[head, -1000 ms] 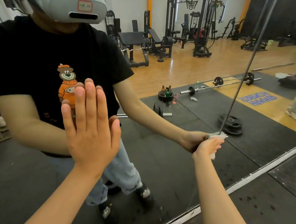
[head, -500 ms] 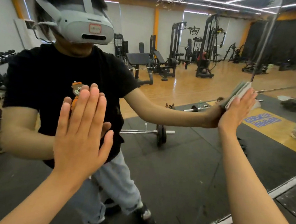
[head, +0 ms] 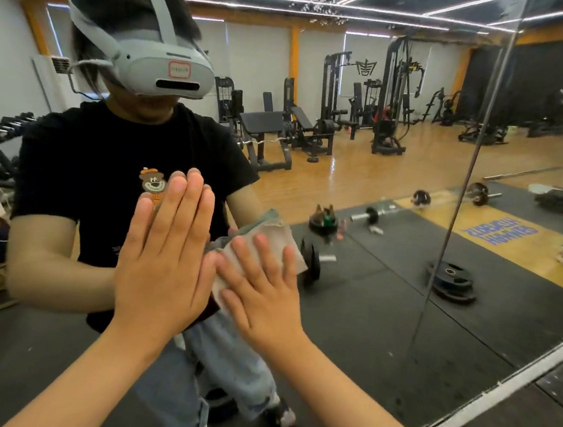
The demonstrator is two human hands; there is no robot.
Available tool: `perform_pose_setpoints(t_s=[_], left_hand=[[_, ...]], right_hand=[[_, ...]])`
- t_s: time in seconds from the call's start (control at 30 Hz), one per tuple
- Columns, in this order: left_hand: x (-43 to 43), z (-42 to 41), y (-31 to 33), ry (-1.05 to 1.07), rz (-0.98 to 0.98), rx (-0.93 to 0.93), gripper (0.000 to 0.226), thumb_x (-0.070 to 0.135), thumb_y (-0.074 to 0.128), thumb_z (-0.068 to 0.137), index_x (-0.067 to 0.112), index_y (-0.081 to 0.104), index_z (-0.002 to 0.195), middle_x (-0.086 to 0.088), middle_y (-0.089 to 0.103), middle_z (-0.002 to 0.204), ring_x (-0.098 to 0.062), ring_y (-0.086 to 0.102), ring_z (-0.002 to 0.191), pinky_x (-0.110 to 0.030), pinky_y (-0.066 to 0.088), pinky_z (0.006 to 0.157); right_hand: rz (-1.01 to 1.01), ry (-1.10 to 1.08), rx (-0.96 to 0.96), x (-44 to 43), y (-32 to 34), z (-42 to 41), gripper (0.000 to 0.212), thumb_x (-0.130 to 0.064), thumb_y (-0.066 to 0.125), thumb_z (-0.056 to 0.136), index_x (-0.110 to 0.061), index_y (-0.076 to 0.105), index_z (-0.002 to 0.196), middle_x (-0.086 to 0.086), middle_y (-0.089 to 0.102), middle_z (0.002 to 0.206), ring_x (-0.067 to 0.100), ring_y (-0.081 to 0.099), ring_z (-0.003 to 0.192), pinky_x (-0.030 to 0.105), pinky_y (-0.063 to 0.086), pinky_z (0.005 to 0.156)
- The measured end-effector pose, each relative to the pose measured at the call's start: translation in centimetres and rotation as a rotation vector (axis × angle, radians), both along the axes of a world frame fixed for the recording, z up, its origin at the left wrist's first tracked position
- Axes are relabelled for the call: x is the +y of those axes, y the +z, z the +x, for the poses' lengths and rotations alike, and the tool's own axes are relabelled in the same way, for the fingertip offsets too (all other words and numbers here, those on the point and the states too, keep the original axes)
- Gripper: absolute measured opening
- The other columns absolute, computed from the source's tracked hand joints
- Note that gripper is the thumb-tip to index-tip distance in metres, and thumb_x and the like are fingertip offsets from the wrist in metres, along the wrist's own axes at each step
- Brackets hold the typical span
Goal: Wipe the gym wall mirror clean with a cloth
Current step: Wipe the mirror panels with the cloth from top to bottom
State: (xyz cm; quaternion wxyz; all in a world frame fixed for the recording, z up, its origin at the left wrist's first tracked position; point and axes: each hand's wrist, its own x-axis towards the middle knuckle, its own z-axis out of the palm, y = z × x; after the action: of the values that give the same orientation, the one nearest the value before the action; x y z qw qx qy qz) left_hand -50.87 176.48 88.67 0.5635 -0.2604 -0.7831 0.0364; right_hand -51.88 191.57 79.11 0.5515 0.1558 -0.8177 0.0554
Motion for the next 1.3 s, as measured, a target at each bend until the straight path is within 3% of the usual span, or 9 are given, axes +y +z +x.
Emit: perform_pose_setpoints(t_s=[0.2, 0.33, 0.43, 0.63, 0.9, 0.97, 1.1, 1.2, 1.3], left_hand=[[-1.6, 0.7, 2.2, 0.013, -0.084, -0.006, 0.067, 0.030, 0.035, 0.097, 0.003, 0.020, 0.156, -0.014, 0.016, 0.164, -0.029, 0.015, 0.152, -0.049, 0.010, 0.123], [-2.9, 0.4, 5.1, -0.001, -0.235, 0.068, 0.068, 0.027, 0.035, 0.094, 0.001, 0.022, 0.155, -0.015, 0.017, 0.164, -0.028, 0.015, 0.152, -0.047, 0.009, 0.124], [-4.3, -0.1, 8.2, 0.027, -0.289, 0.130, 0.069, 0.033, 0.031, 0.097, 0.000, 0.019, 0.156, -0.016, 0.015, 0.164, -0.029, 0.014, 0.152, -0.047, 0.006, 0.124], [-4.2, -0.6, 9.4, 0.062, -0.205, 0.097, 0.071, 0.035, 0.030, 0.098, 0.000, 0.011, 0.156, -0.017, 0.009, 0.165, -0.029, 0.009, 0.153, -0.047, 0.006, 0.124], [-4.6, -0.5, 9.7, 0.009, -0.213, 0.087, 0.065, 0.031, 0.021, 0.099, -0.002, 0.017, 0.155, -0.017, 0.012, 0.164, -0.029, 0.012, 0.153, -0.046, 0.008, 0.124], [-4.6, -0.6, 9.5, 0.003, -0.202, 0.089, 0.067, 0.033, 0.023, 0.099, -0.002, 0.017, 0.155, -0.017, 0.013, 0.164, -0.029, 0.012, 0.152, -0.047, 0.011, 0.123], [-4.4, -0.9, 9.4, -0.003, -0.182, 0.109, 0.066, 0.035, 0.022, 0.101, -0.002, 0.016, 0.155, -0.017, 0.011, 0.165, -0.030, 0.013, 0.152, -0.049, 0.015, 0.122], [-4.4, -1.0, 9.2, -0.001, -0.147, 0.127, 0.065, 0.034, 0.022, 0.101, -0.001, 0.016, 0.156, -0.016, 0.011, 0.165, -0.030, 0.013, 0.152, -0.047, 0.012, 0.123], [-4.4, -0.8, 9.0, -0.005, -0.054, 0.130, 0.065, 0.034, 0.021, 0.102, -0.001, 0.013, 0.156, -0.017, 0.008, 0.165, -0.031, 0.010, 0.152, -0.046, 0.010, 0.123]], right_hand=[[-0.400, -0.145, -0.030, 12.5, 4.9, -1.0, 0.056, -0.048, 0.009, 0.106, -0.034, -0.012, 0.155, -0.008, -0.019, 0.164, 0.015, -0.015, 0.151, 0.049, -0.006, 0.123], [-0.765, -0.235, -0.114, 18.2, 8.5, -1.0, 0.069, -0.052, 0.010, 0.102, -0.012, 0.001, 0.157, 0.008, -0.001, 0.166, 0.021, -0.003, 0.153, 0.055, 0.005, 0.122], [-0.840, -0.229, -0.075, 16.6, 9.5, -1.3, 0.070, -0.047, 0.011, 0.100, -0.008, 0.004, 0.157, 0.011, -0.002, 0.166, 0.024, -0.004, 0.153, 0.054, 0.003, 0.121], [-0.562, -0.124, -0.020, 4.8, 10.8, -0.8, 0.060, -0.052, 0.006, 0.105, -0.027, -0.014, 0.156, -0.001, -0.014, 0.164, 0.025, -0.012, 0.153, 0.050, -0.009, 0.122], [0.124, -0.015, 0.072, -3.0, 12.2, 0.1, 0.058, -0.045, 0.028, 0.104, -0.026, 0.013, 0.156, 0.001, 0.013, 0.165, 0.026, 0.007, 0.153, 0.054, 0.006, 0.121], [0.099, -0.044, 0.090, 0.1, 13.3, -0.4, 0.059, -0.047, 0.030, 0.103, -0.028, 0.015, 0.156, 0.001, 0.015, 0.164, 0.025, 0.010, 0.153, 0.055, 0.010, 0.121], [-0.276, -0.168, 0.072, 6.4, 17.4, -1.4, 0.060, -0.049, 0.014, 0.105, -0.031, -0.008, 0.157, 0.003, -0.003, 0.166, 0.024, -0.002, 0.154, 0.054, 0.003, 0.123], [-0.564, -0.231, 0.032, 7.9, 21.0, -1.2, 0.066, -0.048, 0.011, 0.101, -0.016, 0.004, 0.159, 0.010, 0.004, 0.167, 0.024, -0.001, 0.153, 0.057, 0.006, 0.121], [-0.508, -0.187, 0.049, 3.6, 21.6, -0.8, 0.061, -0.043, 0.007, 0.105, -0.014, 0.002, 0.158, 0.014, -0.002, 0.166, 0.029, -0.004, 0.152, 0.061, 0.001, 0.120]])
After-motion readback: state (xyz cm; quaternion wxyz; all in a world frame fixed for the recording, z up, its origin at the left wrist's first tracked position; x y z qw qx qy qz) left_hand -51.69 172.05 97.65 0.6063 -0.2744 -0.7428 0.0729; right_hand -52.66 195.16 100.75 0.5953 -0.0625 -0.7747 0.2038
